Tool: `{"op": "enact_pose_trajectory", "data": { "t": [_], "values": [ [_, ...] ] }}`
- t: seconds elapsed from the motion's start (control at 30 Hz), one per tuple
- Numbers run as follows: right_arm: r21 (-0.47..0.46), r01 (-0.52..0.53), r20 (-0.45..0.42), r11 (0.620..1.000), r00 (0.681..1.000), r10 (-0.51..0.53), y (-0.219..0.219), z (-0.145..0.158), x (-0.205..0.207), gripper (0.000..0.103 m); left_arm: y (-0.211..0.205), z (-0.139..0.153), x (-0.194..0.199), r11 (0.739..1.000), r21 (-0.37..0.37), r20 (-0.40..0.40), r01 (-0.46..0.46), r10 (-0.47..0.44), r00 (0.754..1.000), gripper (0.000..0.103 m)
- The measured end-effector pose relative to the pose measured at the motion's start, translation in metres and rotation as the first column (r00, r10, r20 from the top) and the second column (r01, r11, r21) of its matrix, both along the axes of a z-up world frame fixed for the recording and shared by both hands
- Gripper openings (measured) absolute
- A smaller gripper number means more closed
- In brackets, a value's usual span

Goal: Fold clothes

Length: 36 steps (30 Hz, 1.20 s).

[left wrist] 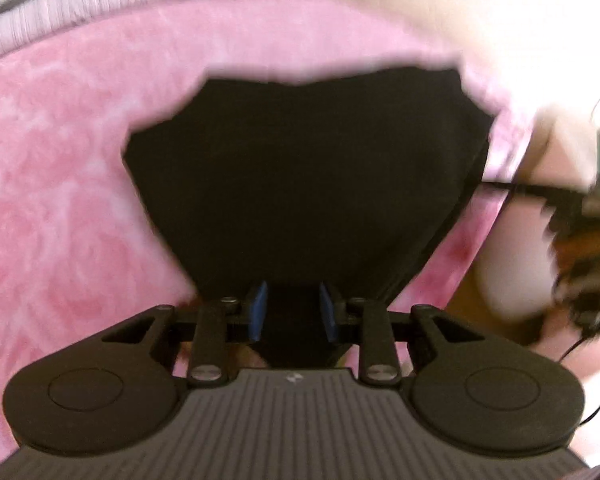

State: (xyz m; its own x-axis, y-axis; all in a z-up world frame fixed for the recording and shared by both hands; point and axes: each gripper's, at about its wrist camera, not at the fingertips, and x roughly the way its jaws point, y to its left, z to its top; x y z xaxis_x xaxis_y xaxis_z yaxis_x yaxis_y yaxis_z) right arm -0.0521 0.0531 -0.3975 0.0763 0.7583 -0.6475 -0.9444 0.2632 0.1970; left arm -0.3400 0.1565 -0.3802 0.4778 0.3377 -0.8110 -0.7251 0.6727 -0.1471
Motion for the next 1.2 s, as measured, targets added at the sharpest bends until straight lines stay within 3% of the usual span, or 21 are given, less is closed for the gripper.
{"op": "enact_pose_trajectory", "data": {
  "t": [0.07, 0.37, 0.5, 0.6, 1.2],
  "values": [
    [-0.009, 0.007, 0.023, 1.000, 1.000, -0.006, -0.003, 0.004, -0.004, 0.021, -0.003, 0.003, -0.002, 1.000, 0.010, 0.011, -0.012, 0.012, 1.000, 0.024],
    [-0.064, 0.040, -0.058, 0.997, 0.997, -0.044, -0.033, 0.023, -0.031, 0.023, -0.016, 0.027, -0.019, 0.993, 0.044, -0.072, -0.113, 0.116, 0.991, 0.024],
    [-0.056, 0.048, -0.132, 0.997, 0.990, -0.055, -0.049, 0.030, -0.049, 0.034, -0.027, 0.035, -0.032, 0.988, 0.063, -0.088, -0.138, 0.143, 0.986, 0.024],
    [-0.029, 0.033, -0.205, 0.999, 0.978, -0.038, -0.059, 0.038, -0.062, 0.035, -0.035, 0.040, -0.045, 0.985, 0.070, -0.079, -0.155, 0.161, 0.984, 0.024],
    [0.037, 0.020, -0.177, 0.999, 0.984, -0.013, -0.089, 0.065, -0.097, 0.035, -0.075, 0.058, -0.114, 0.967, 0.108, -0.040, -0.232, 0.238, 0.971, 0.025]
  ]
}}
